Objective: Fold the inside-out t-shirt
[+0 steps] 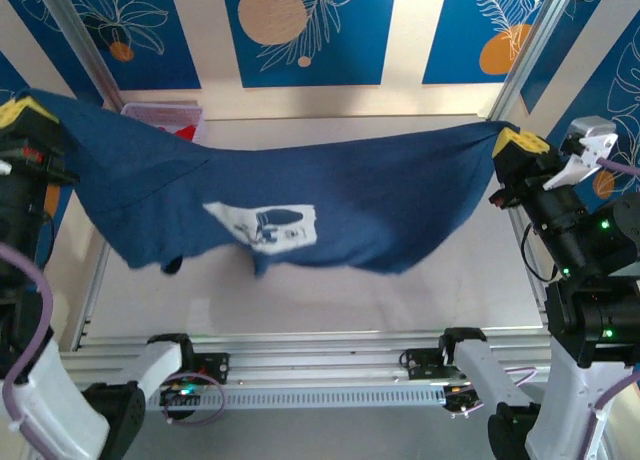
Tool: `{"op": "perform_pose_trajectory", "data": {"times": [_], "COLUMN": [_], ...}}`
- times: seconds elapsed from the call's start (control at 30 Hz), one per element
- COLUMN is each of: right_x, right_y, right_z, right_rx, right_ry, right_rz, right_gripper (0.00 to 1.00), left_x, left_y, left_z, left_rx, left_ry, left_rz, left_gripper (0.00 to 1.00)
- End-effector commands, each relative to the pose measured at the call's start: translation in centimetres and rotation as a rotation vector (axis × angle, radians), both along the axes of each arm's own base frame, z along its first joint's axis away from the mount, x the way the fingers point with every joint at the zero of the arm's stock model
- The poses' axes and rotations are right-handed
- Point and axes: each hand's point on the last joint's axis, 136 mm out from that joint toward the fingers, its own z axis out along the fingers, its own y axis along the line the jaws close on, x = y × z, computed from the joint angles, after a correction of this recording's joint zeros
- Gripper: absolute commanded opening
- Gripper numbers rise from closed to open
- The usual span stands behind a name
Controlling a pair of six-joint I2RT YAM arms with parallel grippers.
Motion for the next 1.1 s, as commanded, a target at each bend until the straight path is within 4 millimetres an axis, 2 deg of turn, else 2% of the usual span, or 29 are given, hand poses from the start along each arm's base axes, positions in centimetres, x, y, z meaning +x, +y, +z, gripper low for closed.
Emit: {"op": "perform_pose_trajectory", "data": {"times": [0.0, 0.07, 0.17, 0.27, 0.37, 0.43, 0.47, 0.5, 0.53, 0.6, 0.63, 0.7, 0.8, 0.87, 0.97, 1.07], "right_x": [4.4, 7.3, 13.0, 20.4, 28.9, 34.6, 36.6, 38.7, 40.3, 41.9, 42.0, 41.2, 37.7, 34.2, 27.9, 22.0], "right_y": [-1.7, -1.9, -1.7, -1.5, -1.1, -1.1, -0.9, -0.8, -0.8, -0.2, 0.1, 1.1, 2.8, 3.8, 4.4, 4.2], "right_z": [-0.9, -1.8, -4.6, -9.1, -15.1, -19.4, -21.2, -23.2, -25.1, -28.4, -29.8, -32.2, -35.0, -36.8, -40.1, -43.1], "right_rx": [-0.039, -0.044, -0.039, -0.021, -0.016, -0.006, 0.001, 0.008, 0.021, 0.032, 0.037, 0.033, 0.064, 0.116, 0.156, 0.195], "right_ry": [0.051, 0.086, 0.166, 0.262, 0.396, 0.496, 0.541, 0.594, 0.650, 0.753, 0.797, 0.865, 0.934, 0.982, 1.088, 1.197], "right_rz": [-0.101, -0.104, -0.082, -0.066, -0.069, -0.080, -0.077, -0.075, -0.078, -0.058, -0.045, -0.021, 0.026, 0.058, 0.054, 0.033], "right_gripper": [0.00, 0.00, 0.00, 0.04, 0.08, 0.19, 0.24, 0.30, 0.40, 0.45, 0.47, 0.49, 0.49, 0.49, 0.49, 0.49], "left_x": [9.6, 13.9, 21.3, 29.4, 38.0, 43.2, 45.2, 46.8, 48.1, 49.4, 49.5, 48.9, 46.7, 44.7, 40.8, 34.9], "left_y": [1.3, 1.2, 0.7, 0.0, -1.5, -2.8, -3.2, -3.1, -2.9, -2.6, -2.7, -3.3, -5.2, -7.8, -13.7, -20.4], "left_z": [-3.1, -4.7, -8.8, -14.7, -22.2, -26.6, -29.0, -30.6, -32.4, -35.5, -36.7, -37.6, -38.4, -39.0, -40.7, -42.7], "left_rx": [0.002, -0.011, -0.040, -0.047, -0.036, -0.030, -0.035, -0.053, -0.074, -0.095, -0.100, -0.104, -0.091, -0.082, -0.060, -0.040], "left_ry": [0.146, 0.201, 0.307, 0.423, 0.561, 0.626, 0.648, 0.635, 0.637, 0.676, 0.698, 0.733, 0.833, 0.900, 0.954, 0.950], "left_rz": [0.047, 0.023, -0.030, -0.060, -0.094, -0.132, -0.135, -0.132, -0.125, -0.111, -0.109, -0.116, -0.134, -0.177, -0.308, -0.474], "left_gripper": [0.00, 0.00, 0.00, 0.01, 0.05, 0.15, 0.23, 0.32, 0.45, 0.58, 0.63, 0.73, 0.76, 0.76, 0.76, 0.76]}}
